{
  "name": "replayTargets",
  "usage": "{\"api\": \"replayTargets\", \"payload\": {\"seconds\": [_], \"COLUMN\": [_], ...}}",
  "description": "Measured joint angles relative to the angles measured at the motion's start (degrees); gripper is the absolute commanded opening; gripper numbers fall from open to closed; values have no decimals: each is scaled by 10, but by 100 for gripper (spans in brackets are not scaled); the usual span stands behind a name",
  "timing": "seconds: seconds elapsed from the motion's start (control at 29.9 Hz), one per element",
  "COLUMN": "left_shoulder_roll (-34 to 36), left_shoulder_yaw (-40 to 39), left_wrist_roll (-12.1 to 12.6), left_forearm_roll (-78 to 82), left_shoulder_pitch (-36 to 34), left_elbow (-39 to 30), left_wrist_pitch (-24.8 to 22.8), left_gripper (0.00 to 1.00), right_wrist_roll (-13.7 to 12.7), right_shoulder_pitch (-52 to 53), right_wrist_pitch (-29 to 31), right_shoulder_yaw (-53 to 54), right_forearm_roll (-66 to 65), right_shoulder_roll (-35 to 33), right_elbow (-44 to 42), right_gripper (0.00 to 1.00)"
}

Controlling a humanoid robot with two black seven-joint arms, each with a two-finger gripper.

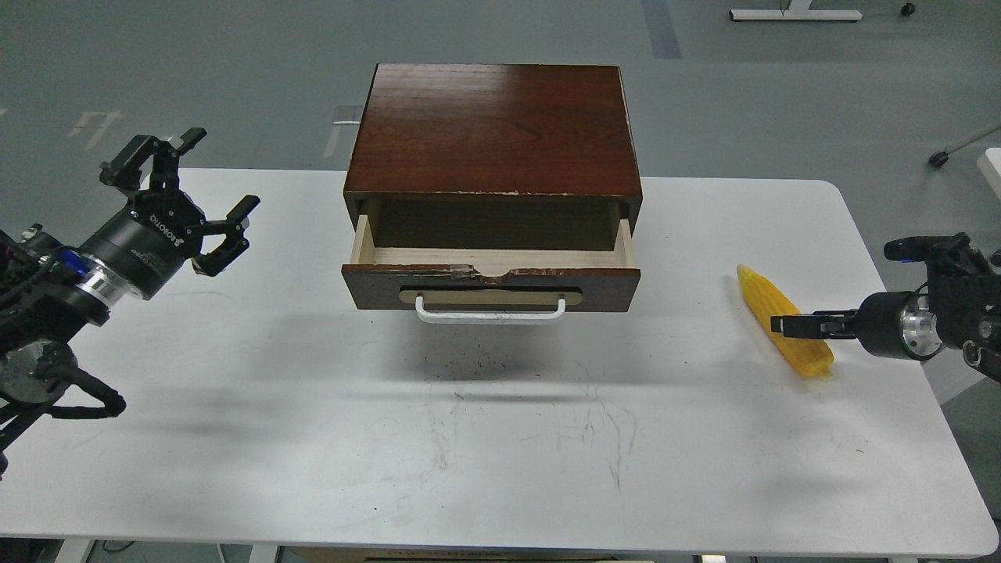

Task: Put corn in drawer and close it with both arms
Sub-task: 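Lower the right gripper onto the corn cob and close it, then lift the corn cob with the right gripper over the wooden box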

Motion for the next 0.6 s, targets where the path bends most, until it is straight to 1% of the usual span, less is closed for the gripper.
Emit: {"api": "replayTargets", "payload": {"seconds": [0.03, 0.17, 0.2, 0.27, 0.3, 0.44, 0.6], "left_shoulder_roll": [0, 0, 0, 0, 0, 1, 3], "left_shoulder_yaw": [0, 0, 0, 0, 0, 0, 0], "left_wrist_roll": [0, 0, 0, 0, 0, 0, 0], "left_forearm_roll": [0, 0, 0, 0, 0, 0, 0], "left_shoulder_pitch": [0, 0, 0, 0, 0, 0, -1], "left_elbow": [0, 0, 0, 0, 0, 0, 0], "left_wrist_pitch": [0, 0, 0, 0, 0, 0, 0], "left_gripper": [100, 100, 100, 100, 100, 100, 100], "right_wrist_roll": [0, 0, 0, 0, 0, 0, 0], "right_shoulder_pitch": [-3, -7, -7, -7, -7, 3, 65], "right_wrist_pitch": [0, 0, 0, 0, 0, 0, 0], "right_shoulder_yaw": [0, 0, 0, -1, -1, 0, 0], "right_forearm_roll": [0, 0, 0, 0, 0, 0, 3], "right_shoulder_roll": [0, 0, 0, 0, -1, -3, -26], "right_elbow": [0, 0, 0, 1, 2, 8, 42], "right_gripper": [54, 42, 33, 23, 20, 20, 20]}}
